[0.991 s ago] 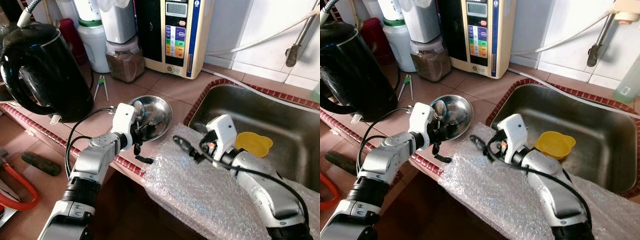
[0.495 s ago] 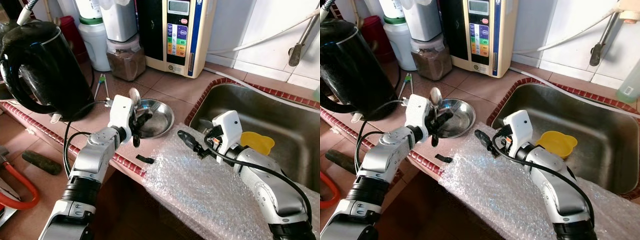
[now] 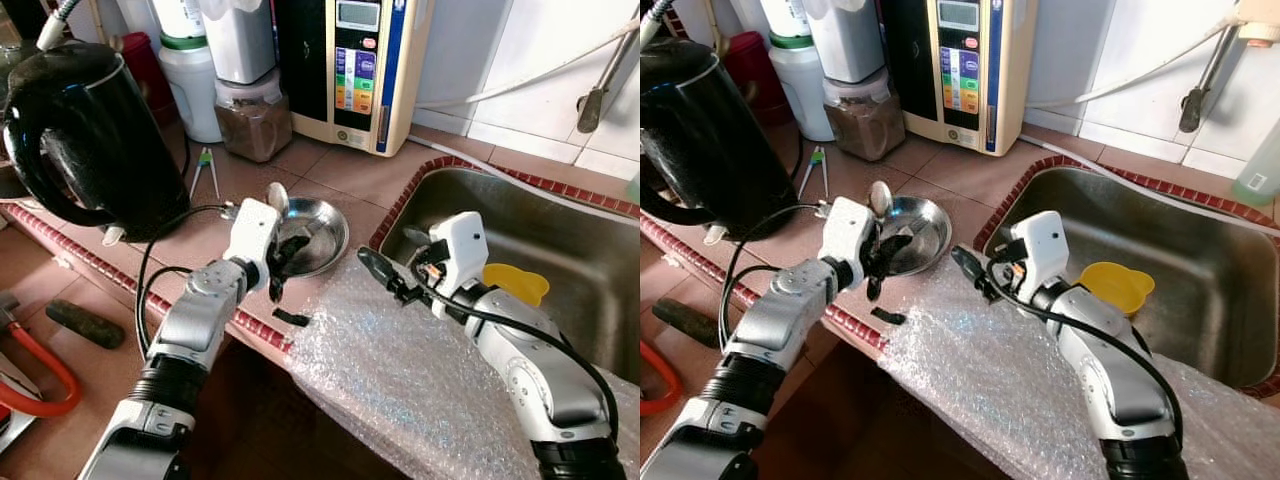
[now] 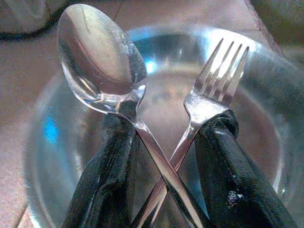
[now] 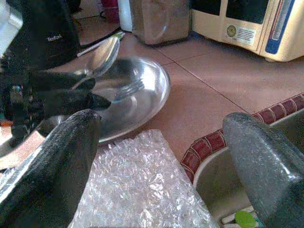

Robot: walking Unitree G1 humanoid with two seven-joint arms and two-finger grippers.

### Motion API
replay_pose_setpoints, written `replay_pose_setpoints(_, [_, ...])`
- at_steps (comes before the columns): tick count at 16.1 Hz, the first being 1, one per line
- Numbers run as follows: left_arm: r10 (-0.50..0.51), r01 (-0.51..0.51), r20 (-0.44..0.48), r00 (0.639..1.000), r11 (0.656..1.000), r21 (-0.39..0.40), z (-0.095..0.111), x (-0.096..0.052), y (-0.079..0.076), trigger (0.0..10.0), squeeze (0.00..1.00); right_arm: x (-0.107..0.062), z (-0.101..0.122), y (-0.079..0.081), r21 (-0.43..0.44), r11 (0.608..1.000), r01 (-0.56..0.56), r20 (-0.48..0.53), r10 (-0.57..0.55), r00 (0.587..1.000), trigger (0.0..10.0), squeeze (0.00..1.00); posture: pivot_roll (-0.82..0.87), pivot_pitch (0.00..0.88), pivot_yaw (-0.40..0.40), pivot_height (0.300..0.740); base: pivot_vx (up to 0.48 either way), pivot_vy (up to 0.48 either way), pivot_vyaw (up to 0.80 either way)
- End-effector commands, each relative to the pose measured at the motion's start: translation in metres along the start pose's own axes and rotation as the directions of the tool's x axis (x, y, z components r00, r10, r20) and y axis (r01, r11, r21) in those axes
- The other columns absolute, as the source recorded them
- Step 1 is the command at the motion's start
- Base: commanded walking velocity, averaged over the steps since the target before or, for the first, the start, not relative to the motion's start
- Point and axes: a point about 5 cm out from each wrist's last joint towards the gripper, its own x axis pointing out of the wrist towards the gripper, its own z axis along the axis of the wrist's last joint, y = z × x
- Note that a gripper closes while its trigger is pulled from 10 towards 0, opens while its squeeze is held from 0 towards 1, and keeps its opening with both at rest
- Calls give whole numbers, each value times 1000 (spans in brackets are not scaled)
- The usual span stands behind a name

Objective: Kitchen organization

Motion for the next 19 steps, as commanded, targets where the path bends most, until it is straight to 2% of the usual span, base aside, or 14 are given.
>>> replay_pose_setpoints(1, [-13,13,-16,1000,1000,19,0,1,1,10000,0,0,0,-1,2,1000,7,0,-7,1000,10000,0,-98,59,59,740,0,0,0])
replay_pose_setpoints(2, [-14,14,-18,1000,1000,17,-1,2,1,10000,78,0,0,0,4,1000,10,1,-10,1000,10000,0,-99,59,62,740,0,0,0])
replay_pose_setpoints(3, [-5,5,-23,1000,1000,11,-2,3,2,10000,839,0,-1,1,5,1000,12,2,-12,1000,10000,0,-100,58,64,740,0,0,0])
replay_pose_setpoints(4, [-12,12,-25,1000,1000,9,-1,3,3,9216,1000,-1,-1,1,5,1000,14,2,-14,1000,10000,0,-100,58,64,740,0,0,0])
replay_pose_setpoints(5, [1,0,-19,1000,1000,14,0,3,5,10000,1000,-1,-1,0,5,1000,15,2,-15,1000,10000,0,-101,57,67,740,0,0,0])
replay_pose_setpoints(6, [10,-10,-18,1000,1000,8,1,3,6,8000,1000,-1,-1,0,5,1000,16,3,-16,1000,10000,0,-101,57,67,740,0,0,0])
replay_pose_setpoints(7, [29,-29,-12,1000,1000,8,3,4,10,3686,1000,-1,-1,0,5,1000,18,3,-18,1000,10000,0,-101,57,67,740,0,0,0])
replay_pose_setpoints(8, [39,-39,-8,999,999,9,4,4,12,0,1000,-1,-1,0,5,1000,19,4,-19,1000,10000,0,-100,57,66,740,0,0,0])
replay_pose_setpoints(9, [28,-29,-9,1000,999,-35,5,4,15,10000,1000,0,0,0,5,1000,20,6,-20,1000,10000,0,-100,57,66,740,0,0,0])
replay_pose_setpoints(10, [5,-6,-14,1000,999,-46,4,4,13,10000,1000,0,0,0,6,1000,20,7,-20,1000,10000,0,-100,57,66,740,0,0,0])
replay_pose_setpoints(11, [31,-31,-12,999,999,-29,4,3,15,10000,1000,0,0,0,6,1000,19,7,-19,1000,10000,0,-100,57,66,740,0,0,0])
replay_pose_setpoints(13, [16,-16,-14,1000,999,-41,3,4,13,10000,1000,2,0,1,6,1000,18,8,-18,1000,10000,0,-95,59,63,740,0,0,0])
replay_pose_setpoints(14, [24,-24,-21,999,999,-23,3,4,14,10000,1000,2,0,1,7,1000,17,9,-17,1000,10000,0,-95,59,63,740,0,0,0])
replay_pose_setpoints(19, [-22,21,-26,999,999,-30,2,5,8,10000,1000,1,0,0,4,1000,21,8,-22,1000,10000,0,-101,59,60,740,0,0,0])
